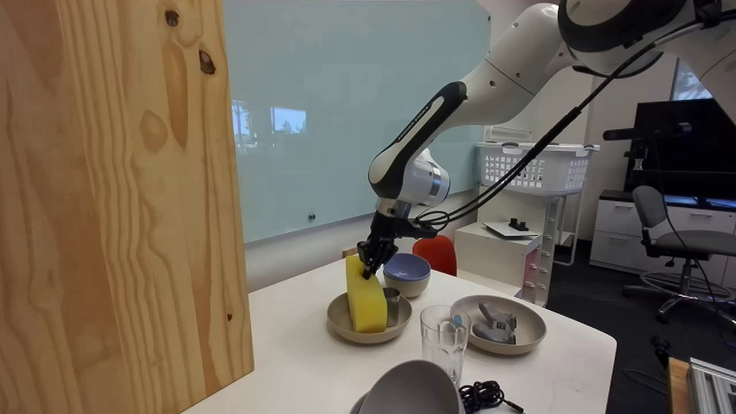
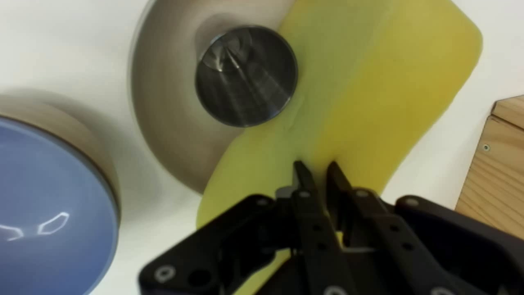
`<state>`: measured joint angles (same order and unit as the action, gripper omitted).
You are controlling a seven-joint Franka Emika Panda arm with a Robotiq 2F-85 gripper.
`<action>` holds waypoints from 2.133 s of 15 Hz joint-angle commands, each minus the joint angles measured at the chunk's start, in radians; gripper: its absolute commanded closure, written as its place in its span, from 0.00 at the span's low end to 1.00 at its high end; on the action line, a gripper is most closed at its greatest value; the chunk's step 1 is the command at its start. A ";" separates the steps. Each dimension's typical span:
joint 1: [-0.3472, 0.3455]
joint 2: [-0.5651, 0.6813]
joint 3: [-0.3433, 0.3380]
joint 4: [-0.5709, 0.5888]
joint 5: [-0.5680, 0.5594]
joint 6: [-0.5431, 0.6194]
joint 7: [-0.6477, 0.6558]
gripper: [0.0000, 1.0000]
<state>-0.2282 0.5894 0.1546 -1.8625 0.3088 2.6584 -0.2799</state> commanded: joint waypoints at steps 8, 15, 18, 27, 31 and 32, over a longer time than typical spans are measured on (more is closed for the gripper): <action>0.007 0.088 -0.031 0.105 -0.001 -0.042 0.082 0.99; 0.014 0.154 -0.031 0.275 0.002 -0.176 0.133 0.99; 0.014 0.169 -0.020 0.346 0.011 -0.235 0.127 0.99; 0.069 0.041 -0.071 0.467 -0.036 -0.407 0.188 0.99; 0.060 -0.109 -0.124 0.380 -0.051 -0.419 0.204 0.99; 0.058 -0.141 -0.141 0.359 -0.057 -0.422 0.209 0.99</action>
<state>-0.1709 0.5552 0.0616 -1.4031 0.2818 2.2488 -0.1053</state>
